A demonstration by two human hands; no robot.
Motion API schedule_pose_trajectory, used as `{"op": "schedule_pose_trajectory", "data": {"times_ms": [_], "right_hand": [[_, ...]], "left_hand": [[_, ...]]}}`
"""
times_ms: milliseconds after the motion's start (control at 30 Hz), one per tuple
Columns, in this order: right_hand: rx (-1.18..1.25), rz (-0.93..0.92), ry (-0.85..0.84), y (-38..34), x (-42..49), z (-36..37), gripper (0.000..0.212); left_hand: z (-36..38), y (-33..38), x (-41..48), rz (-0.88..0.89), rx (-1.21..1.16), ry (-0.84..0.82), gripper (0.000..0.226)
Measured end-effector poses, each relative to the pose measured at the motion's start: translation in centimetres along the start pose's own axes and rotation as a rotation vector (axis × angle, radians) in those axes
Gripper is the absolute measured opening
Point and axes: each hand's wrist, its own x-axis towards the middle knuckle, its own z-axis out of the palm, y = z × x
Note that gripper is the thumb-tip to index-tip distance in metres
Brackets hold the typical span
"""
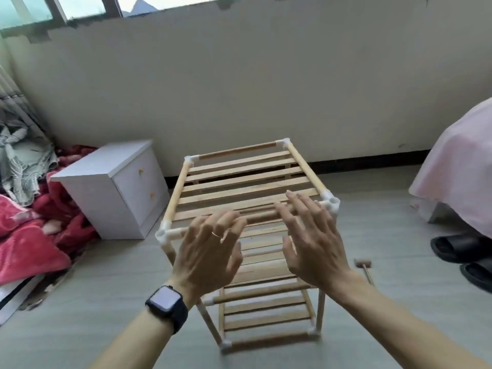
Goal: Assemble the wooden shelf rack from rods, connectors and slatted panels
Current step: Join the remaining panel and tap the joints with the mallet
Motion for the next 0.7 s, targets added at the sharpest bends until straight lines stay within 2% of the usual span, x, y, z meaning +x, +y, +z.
{"op": "schedule_pose_trajectory", "data": {"times_ms": [67,133,200,300,367,433,700], "right_hand": [[0.013,0.054,-0.004,2.4,-4.8,-0.7,0.072],[0.02,0.18,-0.12,4.4,-10.1,-1.3,0.074],[-0.027,0.373,-0.303,6.5,-15.8,-1.1,0.075],[-0.096,0.719,-0.672,9.3,-22.5,0.3,0.073],[-0.116,0.883,-0.898,11.3,-25.9,1.9,0.072],[-0.119,0.954,-1.036,13.1,-28.3,3.8,0.071],[-0.07,1.095,-1.264,21.5,-28.3,12.1,0.071]], "left_hand": [[2.0,3.7,-1.4,0.184,-0.051,-0.149,0.053],[4.7,7.8,-2.4,0.194,-0.078,-0.44,0.062],[7.5,11.5,-2.7,-0.009,-0.12,-0.697,0.068],[12.4,14.5,-2.3,-0.322,-0.206,-0.899,0.08],[15.5,15.7,-1.7,-0.414,-0.221,-0.978,0.093],[17.7,16.5,-1.3,-0.435,-0.214,-1.031,0.103],[19.9,17.4,-1.9,-0.452,-0.141,-0.952,0.104]]}}
